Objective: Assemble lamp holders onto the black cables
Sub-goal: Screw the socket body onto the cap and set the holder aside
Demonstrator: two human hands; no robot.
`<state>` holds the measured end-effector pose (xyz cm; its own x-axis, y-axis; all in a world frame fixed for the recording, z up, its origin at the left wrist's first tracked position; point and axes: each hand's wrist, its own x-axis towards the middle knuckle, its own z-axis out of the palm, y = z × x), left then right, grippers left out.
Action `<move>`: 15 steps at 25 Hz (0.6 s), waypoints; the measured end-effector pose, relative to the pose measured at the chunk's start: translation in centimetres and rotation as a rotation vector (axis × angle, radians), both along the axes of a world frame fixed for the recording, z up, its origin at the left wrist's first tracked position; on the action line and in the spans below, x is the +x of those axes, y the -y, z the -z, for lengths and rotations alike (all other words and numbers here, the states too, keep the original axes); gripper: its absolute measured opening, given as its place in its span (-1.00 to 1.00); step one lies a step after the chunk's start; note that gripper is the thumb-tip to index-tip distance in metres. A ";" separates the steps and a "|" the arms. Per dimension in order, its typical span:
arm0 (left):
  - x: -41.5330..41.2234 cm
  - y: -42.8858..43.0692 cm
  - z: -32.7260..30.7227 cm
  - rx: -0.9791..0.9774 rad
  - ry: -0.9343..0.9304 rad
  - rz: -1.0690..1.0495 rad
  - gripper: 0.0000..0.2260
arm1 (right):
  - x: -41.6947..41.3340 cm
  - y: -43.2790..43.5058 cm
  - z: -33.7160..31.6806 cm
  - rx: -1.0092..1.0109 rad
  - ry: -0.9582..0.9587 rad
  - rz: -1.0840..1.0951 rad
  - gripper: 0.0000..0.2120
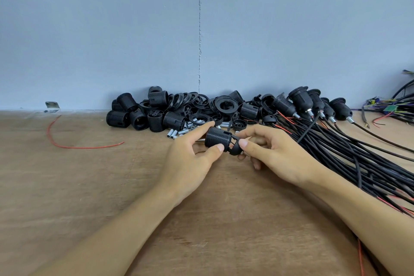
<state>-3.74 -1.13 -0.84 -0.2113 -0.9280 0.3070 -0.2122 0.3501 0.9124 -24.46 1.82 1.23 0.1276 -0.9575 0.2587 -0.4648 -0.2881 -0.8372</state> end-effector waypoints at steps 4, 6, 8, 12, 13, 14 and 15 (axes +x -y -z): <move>0.1 0.1 -0.1 0.022 0.007 0.022 -0.51 | -0.1 0.0 0.1 -0.010 0.017 -0.010 -0.85; 0.2 0.2 0.0 0.033 0.001 0.031 -0.52 | 0.0 0.1 0.3 -0.019 0.028 -0.005 -0.86; 0.2 0.3 0.0 0.049 -0.020 0.045 -0.54 | 0.0 0.2 0.2 -0.029 0.038 -0.006 -0.87; 0.2 0.5 0.2 0.106 -0.104 0.098 -0.46 | 0.0 0.2 0.1 -0.052 0.068 -0.009 -0.90; 0.2 0.6 0.2 0.105 -0.108 0.106 -0.44 | 0.0 0.1 0.1 -0.057 0.059 -0.006 -0.90; 0.2 0.6 0.2 0.103 -0.101 0.110 -0.43 | 0.1 0.1 0.2 -0.062 0.049 -0.002 -0.91; 0.3 0.6 0.3 0.104 -0.090 0.113 -0.46 | 0.2 0.0 0.3 -0.068 0.042 0.003 -0.91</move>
<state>-3.45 -1.76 -1.11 -0.2918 -0.9276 0.2333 -0.0925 0.2701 0.9584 -24.25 1.80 0.93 0.1123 -0.9378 0.3286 -0.4307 -0.3439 -0.8344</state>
